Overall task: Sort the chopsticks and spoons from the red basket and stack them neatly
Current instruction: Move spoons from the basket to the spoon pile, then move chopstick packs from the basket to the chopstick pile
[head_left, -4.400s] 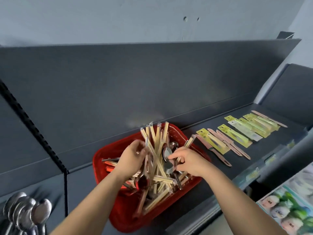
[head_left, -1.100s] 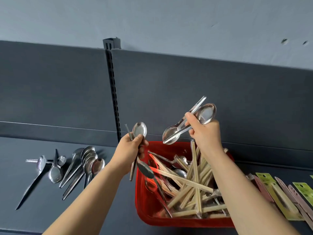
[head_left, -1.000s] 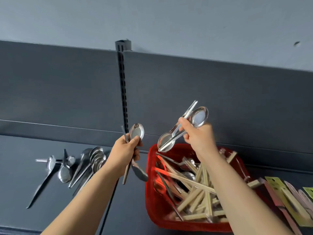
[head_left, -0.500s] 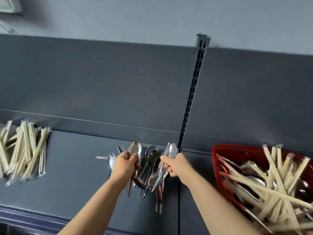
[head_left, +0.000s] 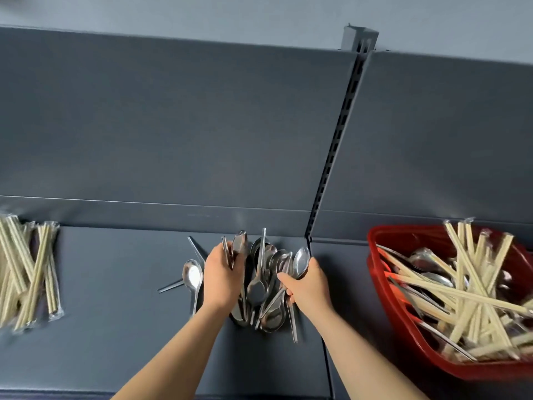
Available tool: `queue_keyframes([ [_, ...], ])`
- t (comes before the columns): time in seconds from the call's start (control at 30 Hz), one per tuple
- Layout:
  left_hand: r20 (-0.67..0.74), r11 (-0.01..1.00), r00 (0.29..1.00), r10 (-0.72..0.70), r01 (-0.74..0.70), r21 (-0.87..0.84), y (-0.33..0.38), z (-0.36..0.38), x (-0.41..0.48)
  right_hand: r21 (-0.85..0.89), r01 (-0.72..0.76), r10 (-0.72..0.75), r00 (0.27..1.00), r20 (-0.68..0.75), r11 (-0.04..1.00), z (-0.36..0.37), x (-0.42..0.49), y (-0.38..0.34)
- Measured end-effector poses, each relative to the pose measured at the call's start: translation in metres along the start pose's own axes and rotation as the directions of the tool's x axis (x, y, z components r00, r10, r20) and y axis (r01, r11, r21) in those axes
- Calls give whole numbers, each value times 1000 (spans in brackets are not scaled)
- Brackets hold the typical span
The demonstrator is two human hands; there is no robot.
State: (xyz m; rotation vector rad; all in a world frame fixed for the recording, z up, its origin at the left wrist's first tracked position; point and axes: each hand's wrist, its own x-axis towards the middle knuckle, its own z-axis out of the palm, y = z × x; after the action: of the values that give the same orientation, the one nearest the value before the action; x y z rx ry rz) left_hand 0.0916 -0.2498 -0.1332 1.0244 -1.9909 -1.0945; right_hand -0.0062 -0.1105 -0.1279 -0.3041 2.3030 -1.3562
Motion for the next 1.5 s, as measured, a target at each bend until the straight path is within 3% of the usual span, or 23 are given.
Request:
queue_keyframes([
  [0.5, -19, 995, 996, 92, -91, 34, 1, 3, -2, -316, 67, -81, 996, -32, 946, -18, -10, -9],
  [0.7, -91, 979, 987, 136, -148, -140, 45, 1, -1, -347, 136, -174, 981, -82, 928, -69, -26, -25],
  [0.87, 50, 920, 977, 206, -176, -351, 114, 30, -16, -252, 153, -219, 940, -260, 956, -153, -35, -24],
  [0.97, 164, 901, 950, 266, -185, -393, 149, 65, -32, -231, 98, -179, 914, -363, 968, -212, -35, -9],
  [1.1, 414, 914, 830, 374, -254, -316, 186, 126, -61, -263, 11, -131, 886, -444, 965, -289, -30, 25],
  [1.23, 643, 854, 577, 503, -449, -264, 215, 190, -92, -171, -32, -54, 878, -475, 985, -351, -21, 59],
  [1.3, 738, 827, 484, 470, -535, -175, 222, 219, -101, -131, -20, -39, 899, -437, 991, -374, -14, 72],
  [1.4, 839, 762, 432, 330, -647, 34, 223, 250, -106, -116, 6, -50, 927, -373, 993, -397, -2, 86],
  [1.5, 830, 759, 453, 325, -649, 57, 218, 261, -106, -67, 27, -48, 945, -322, 997, -411, 11, 93],
])
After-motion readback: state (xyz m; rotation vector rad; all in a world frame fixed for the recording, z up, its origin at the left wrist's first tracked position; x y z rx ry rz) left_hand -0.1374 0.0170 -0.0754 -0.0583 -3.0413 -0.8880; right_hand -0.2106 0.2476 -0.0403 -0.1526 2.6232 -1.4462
